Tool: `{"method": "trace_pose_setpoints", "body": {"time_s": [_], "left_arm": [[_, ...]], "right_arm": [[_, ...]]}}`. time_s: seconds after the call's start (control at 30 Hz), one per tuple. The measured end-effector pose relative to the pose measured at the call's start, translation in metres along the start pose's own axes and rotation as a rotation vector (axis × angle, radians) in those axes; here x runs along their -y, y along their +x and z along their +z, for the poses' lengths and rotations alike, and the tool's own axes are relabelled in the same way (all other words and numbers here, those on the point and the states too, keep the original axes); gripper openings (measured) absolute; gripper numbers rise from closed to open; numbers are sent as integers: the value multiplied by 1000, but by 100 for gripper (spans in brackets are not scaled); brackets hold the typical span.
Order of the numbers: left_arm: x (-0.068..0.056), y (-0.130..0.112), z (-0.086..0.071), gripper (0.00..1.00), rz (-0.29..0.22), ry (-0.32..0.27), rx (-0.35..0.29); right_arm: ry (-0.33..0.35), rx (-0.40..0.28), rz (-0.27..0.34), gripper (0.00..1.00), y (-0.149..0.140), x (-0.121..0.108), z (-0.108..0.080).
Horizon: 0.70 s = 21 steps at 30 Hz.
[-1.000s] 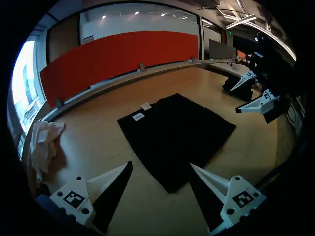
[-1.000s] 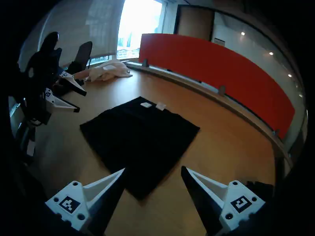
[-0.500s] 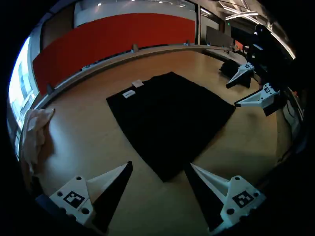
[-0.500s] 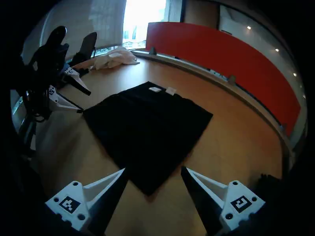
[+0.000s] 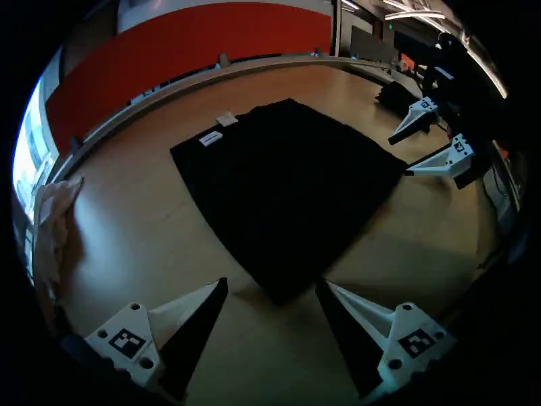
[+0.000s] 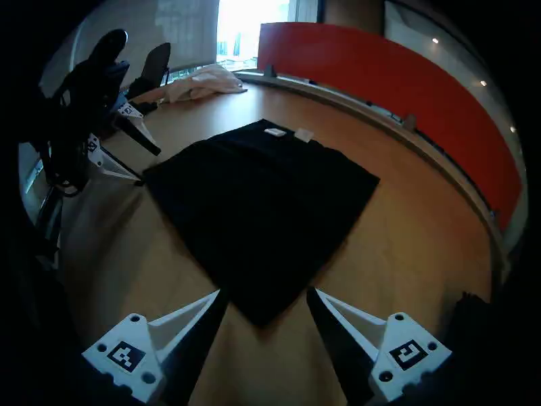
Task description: Fold towel
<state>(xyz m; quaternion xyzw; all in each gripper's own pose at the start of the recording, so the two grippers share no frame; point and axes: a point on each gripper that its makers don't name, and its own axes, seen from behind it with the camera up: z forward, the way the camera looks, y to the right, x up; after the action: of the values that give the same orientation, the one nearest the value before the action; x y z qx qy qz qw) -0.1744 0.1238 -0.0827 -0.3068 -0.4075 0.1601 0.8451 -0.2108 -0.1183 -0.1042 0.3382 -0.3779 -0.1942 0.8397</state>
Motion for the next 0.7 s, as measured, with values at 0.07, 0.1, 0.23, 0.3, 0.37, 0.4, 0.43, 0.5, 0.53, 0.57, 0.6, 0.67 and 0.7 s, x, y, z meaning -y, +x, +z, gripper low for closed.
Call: {"method": "trace_pose_setpoints", "body": {"time_s": [0.07,0.1,0.23,0.3,0.37,0.4,0.43,0.5,0.53,0.57,0.6,0.67,0.7], "left_arm": [[-1,-1,1,95,0,-5,6],[-2,-2,2,95,1,-6,7],[-5,-2,3,93,6,-11,9],[-6,-1,3,93,12,-12,10],[-6,-1,3,92,17,-14,13],[-7,-1,3,90,19,-16,15],[-8,0,3,89,20,-19,17],[-9,0,3,88,22,-26,21],[-10,-1,3,85,23,-29,24],[-10,-1,3,83,24,-32,27],[-11,-1,3,82,24,-34,29],[-12,-1,3,81,24,-35,35],[-12,-1,3,80,24,-35,37]], "right_arm": [[4,5,-1,86,-2,0,0],[5,8,-1,85,-3,0,0],[9,26,1,79,-8,-1,1],[11,36,5,76,-10,-2,1],[13,41,9,75,-11,-3,2],[16,43,9,75,-11,-3,2],[19,44,8,73,-11,-2,2],[24,47,6,70,-11,-1,3],[26,48,5,69,-11,-1,3],[28,49,4,67,-11,0,3],[31,50,4,65,-11,0,3],[36,52,5,63,-11,2,3],[37,53,5,63,-10,2,3]]}}
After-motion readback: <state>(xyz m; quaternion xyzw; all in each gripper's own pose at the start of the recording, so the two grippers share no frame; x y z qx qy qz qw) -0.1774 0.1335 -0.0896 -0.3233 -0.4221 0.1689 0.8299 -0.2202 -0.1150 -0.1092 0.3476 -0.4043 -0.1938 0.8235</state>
